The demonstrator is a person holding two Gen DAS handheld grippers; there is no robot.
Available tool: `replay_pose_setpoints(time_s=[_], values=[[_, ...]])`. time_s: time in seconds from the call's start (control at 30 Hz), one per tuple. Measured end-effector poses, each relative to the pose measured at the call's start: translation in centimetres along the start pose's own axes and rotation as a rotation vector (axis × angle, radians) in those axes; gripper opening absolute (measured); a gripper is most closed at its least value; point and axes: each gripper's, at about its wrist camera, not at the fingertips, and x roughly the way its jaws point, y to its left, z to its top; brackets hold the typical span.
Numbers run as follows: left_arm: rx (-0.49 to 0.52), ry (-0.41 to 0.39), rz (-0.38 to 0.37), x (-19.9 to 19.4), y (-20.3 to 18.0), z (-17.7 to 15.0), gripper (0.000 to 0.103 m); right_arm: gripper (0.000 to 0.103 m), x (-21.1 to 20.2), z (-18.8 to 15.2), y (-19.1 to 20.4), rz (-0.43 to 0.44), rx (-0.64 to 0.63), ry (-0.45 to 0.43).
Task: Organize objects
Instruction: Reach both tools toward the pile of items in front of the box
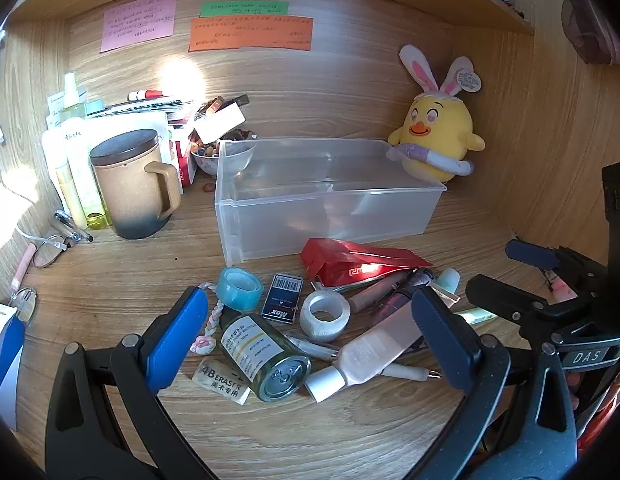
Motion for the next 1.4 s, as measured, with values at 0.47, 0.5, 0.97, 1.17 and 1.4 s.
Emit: replay_pose_setpoints(time_s=[0.47, 0.5, 0.97, 1.17, 1.4], values=[[-0.004, 0.003, -0.009, 0.0, -0.2, 0.1, 0.103, 0.103, 0.1, 0.0, -0.1, 0.018, -0.002, 0.007], [-0.005, 0.004, -0.011, 0.0, -0.2, 0.2, 0.103, 0.103, 0.1, 0.0, -0.1, 0.020, -0.003, 0.007], [-0.035, 0.030, -0.027, 0.4, 0.8, -0.2, 0.103, 0.103, 0.2, -0.4, -0.1, 0.029, -0.008, 0.017], [-0.051, 0.070, 0.004, 0.7, 2.4, -0.6, 0.103, 0.103, 0.3, -1.2, -0.7, 0.010, -0.002, 0.041], [-0.096, 0.113, 0.024, 1.0, 4.1, -1.3, 0.100, 0.103, 0.9, -2.7, -2.6, -0.022, 0.036, 0.088]])
